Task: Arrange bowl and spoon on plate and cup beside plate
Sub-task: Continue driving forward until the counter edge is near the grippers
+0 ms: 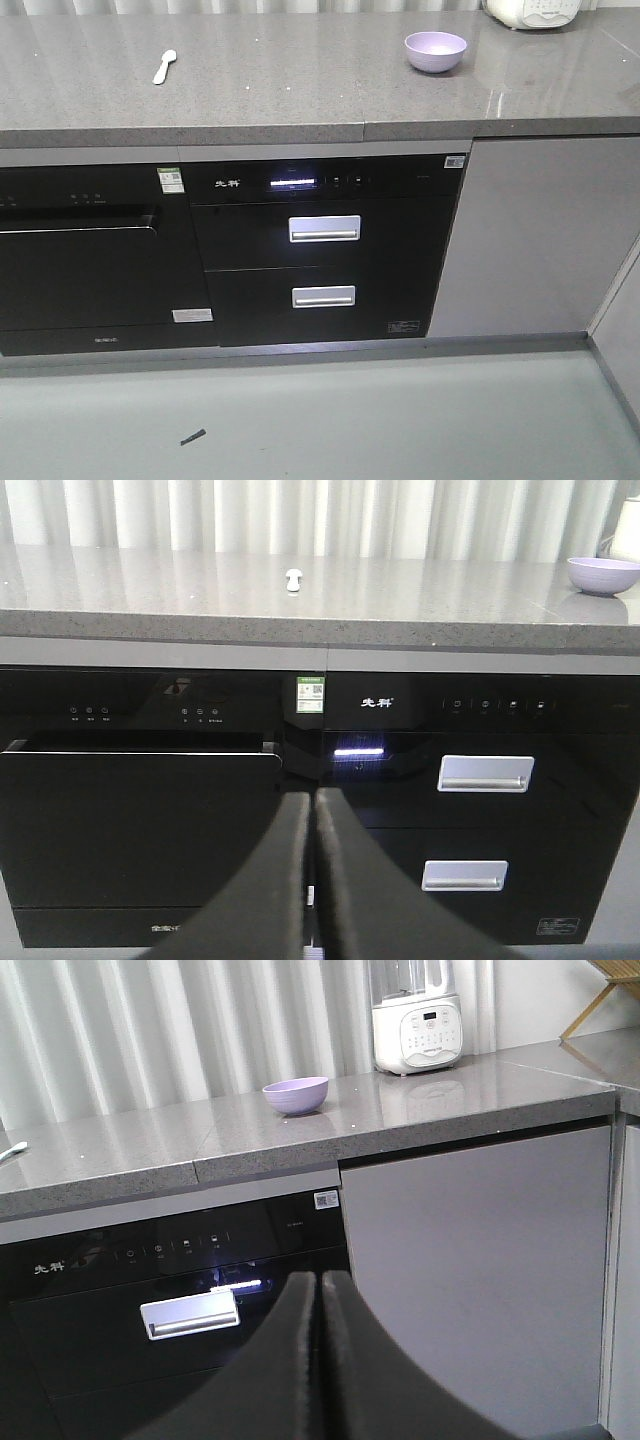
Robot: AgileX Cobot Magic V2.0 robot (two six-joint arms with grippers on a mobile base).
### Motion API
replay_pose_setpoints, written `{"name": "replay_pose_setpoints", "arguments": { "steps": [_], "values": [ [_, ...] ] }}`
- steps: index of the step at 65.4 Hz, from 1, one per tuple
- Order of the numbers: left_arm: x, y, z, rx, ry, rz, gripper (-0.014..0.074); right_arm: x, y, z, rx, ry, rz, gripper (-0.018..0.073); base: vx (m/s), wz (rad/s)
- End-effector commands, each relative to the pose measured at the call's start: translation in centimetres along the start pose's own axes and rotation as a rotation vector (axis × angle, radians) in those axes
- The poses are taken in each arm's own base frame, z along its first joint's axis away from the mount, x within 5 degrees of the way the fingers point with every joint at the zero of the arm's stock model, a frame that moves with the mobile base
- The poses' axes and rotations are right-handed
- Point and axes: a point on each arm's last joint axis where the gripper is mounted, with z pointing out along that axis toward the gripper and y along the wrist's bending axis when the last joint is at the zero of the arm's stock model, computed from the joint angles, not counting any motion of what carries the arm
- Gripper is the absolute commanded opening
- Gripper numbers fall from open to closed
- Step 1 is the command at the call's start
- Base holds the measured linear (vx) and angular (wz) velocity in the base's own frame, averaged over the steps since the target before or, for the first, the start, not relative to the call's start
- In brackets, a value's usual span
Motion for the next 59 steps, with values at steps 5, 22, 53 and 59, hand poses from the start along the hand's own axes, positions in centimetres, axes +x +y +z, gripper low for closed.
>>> {"name": "replay_pose_setpoints", "arguments": {
  "steps": [5,22,53,59],
  "values": [
    [0.35,0.07,0.15,0.003,-0.046,-0.010,-0.0006,-0.63,0.17,-0.07,-0.018,-0.073,-0.010,0.0015,0.03,0.01],
    [0.35,0.07,0.15,0.003,-0.046,-0.010,-0.0006,-0.63,0.17,-0.07,-0.018,-0.073,-0.010,0.0015,0.04,0.01],
    [0.35,0.07,0.15,0.003,-0.046,-0.010,-0.0006,-0.63,0.17,-0.07,-0.018,-0.073,-0.010,0.0015,0.04,0.00],
    [0.35,0.07,0.15,0.003,-0.046,-0.010,-0.0006,-0.63,0.17,-0.07,-0.018,-0.073,-0.010,0.0015,0.03,0.00]
  ]
}}
